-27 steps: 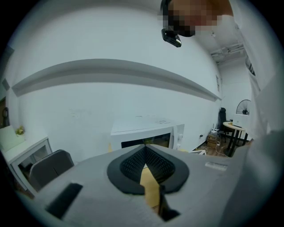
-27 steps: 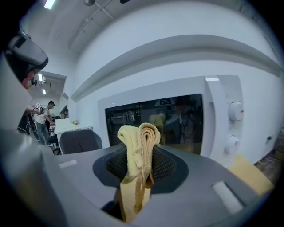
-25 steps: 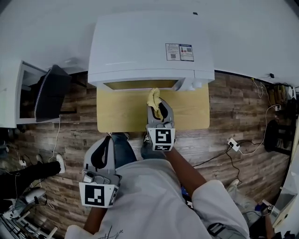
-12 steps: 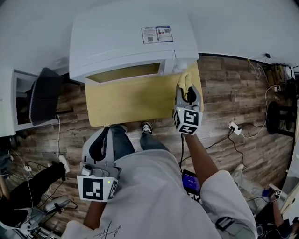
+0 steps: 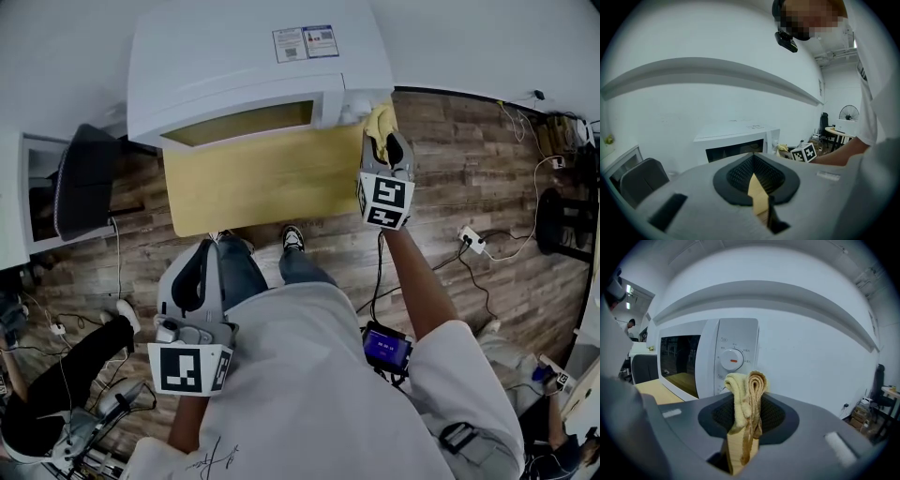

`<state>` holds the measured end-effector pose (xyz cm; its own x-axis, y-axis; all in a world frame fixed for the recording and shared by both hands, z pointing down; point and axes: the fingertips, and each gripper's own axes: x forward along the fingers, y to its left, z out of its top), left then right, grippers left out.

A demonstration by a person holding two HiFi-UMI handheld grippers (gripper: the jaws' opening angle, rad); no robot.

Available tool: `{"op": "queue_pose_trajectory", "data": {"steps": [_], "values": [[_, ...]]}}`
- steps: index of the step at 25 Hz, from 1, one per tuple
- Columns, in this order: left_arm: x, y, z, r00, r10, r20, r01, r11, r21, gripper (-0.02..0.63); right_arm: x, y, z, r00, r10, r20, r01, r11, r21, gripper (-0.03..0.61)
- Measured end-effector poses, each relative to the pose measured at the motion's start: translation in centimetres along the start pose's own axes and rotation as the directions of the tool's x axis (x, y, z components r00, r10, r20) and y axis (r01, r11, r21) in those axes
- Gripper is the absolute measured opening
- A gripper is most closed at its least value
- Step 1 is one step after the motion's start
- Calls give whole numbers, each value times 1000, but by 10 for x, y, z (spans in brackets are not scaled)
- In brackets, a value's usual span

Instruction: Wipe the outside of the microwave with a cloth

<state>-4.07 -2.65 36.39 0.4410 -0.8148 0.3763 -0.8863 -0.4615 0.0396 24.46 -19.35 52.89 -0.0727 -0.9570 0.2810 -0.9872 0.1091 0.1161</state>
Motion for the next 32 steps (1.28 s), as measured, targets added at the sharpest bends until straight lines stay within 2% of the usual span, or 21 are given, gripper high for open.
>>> {"op": "queue_pose_trajectory", "data": {"steps": [7,12,19,26,28,32], "values": [[-13,5,-8,999,19,-27,-20,1000,-4,-8,0,10,-6,999,-33,-11,33,999,21,121],[-26,17,-5,999,22,-31,-22,1000,-1,-8,-1,22,-7,992,-123,-1,123,992,31,118],[-54,33,-20,998,12,-59,-13,1000,-14,-8,-1,24,-8,980,-198,-4,198,974,115,118],[-81,40,-44,998,-31,-57,29,999,-35,-8,-5,32,-7,965,-262,-8,258,942,214,118],[-91,43,-52,998,-43,-51,41,998,-43,-8,-9,38,-3,963,-269,1,263,941,214,118],[-104,48,-62,997,-61,-49,61,998,-11,-8,-10,71,8,974,-222,40,210,957,199,118]]}}
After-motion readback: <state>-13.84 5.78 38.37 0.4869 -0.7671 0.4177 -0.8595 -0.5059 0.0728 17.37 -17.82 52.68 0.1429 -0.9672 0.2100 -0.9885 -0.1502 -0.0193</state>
